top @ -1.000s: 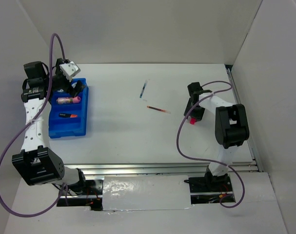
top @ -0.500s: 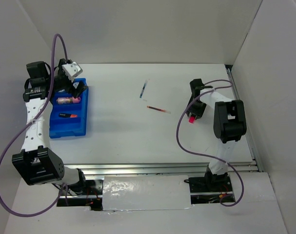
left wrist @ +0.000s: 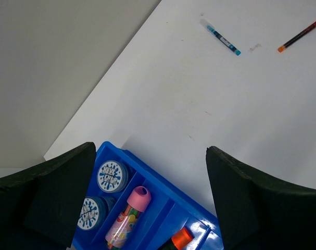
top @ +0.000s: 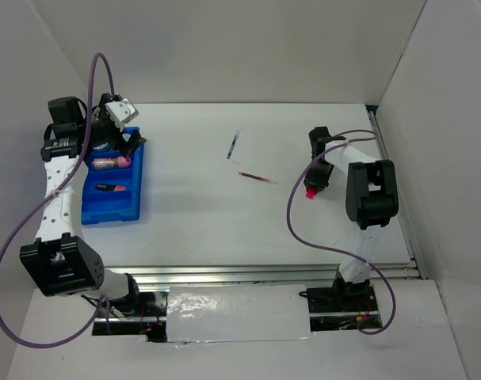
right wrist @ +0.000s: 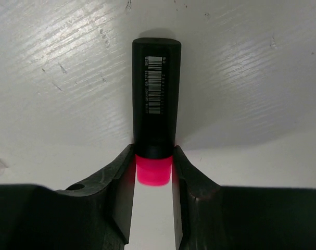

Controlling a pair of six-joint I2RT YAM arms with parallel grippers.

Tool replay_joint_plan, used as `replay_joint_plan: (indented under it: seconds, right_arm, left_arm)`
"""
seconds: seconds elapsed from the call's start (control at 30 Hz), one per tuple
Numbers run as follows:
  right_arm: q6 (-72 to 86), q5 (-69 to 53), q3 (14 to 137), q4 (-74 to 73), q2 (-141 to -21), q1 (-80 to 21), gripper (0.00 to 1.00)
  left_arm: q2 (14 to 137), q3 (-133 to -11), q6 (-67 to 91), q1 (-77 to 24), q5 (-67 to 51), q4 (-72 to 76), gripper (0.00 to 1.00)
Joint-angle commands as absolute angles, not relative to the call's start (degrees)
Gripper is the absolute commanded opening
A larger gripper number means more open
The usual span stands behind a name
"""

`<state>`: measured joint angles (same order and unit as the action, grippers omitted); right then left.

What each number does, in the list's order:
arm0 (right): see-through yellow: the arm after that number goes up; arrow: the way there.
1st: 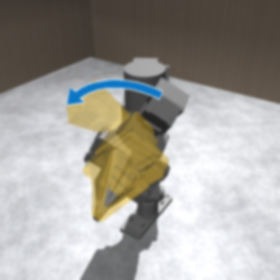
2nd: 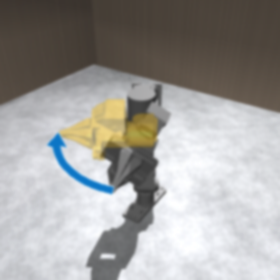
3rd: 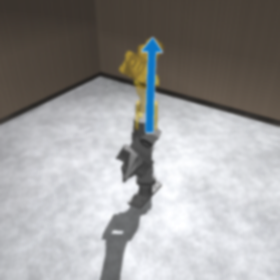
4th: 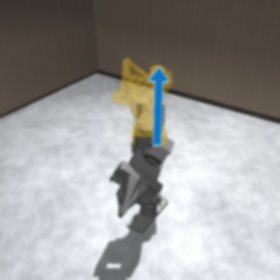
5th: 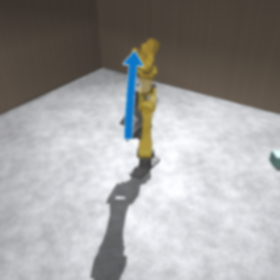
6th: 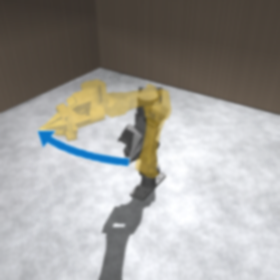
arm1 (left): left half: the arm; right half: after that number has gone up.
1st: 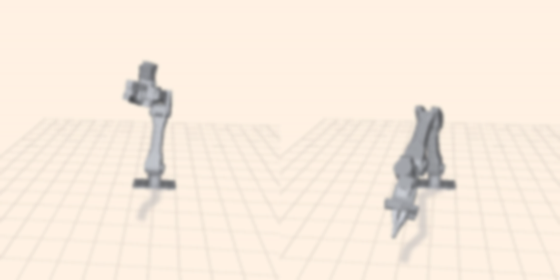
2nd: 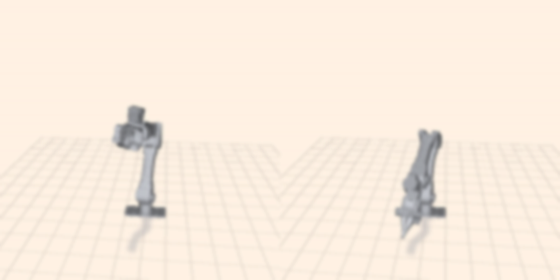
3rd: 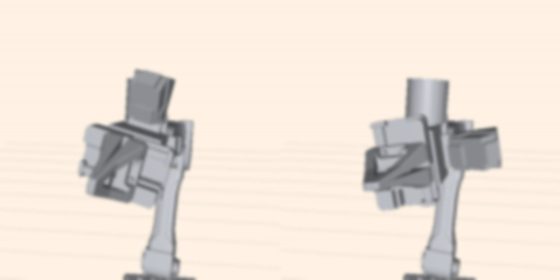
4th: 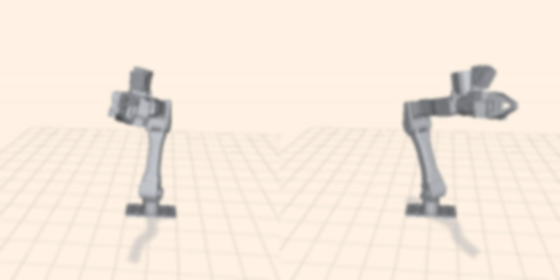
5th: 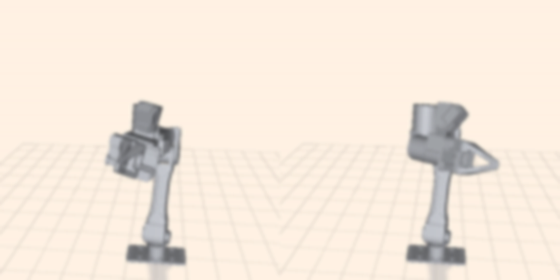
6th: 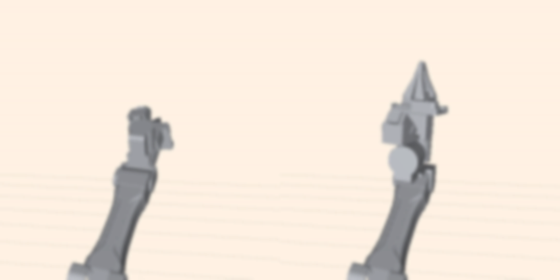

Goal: Sort the stationery into containers
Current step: Pick up the pen from the center of the board.

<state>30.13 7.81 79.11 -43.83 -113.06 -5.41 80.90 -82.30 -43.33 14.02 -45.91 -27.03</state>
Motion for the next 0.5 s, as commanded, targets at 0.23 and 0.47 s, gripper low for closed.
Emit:
replay_joint_plan:
  seconds: [0.23, 0.47]
  right_arm:
    - [27.69, 6.24, 80.69, -46.23, -112.25, -5.18, 0.00]
    - [20.50, -3.85, 80.16, -45.97, -104.33, -9.83, 0.00]
  left_arm:
    - [80.51, -84.11, -43.42, 14.06, -51.93, -27.33, 0.99]
    - [78.23, -80.34, -52.71, 11.43, -55.98, -31.81, 0.96]
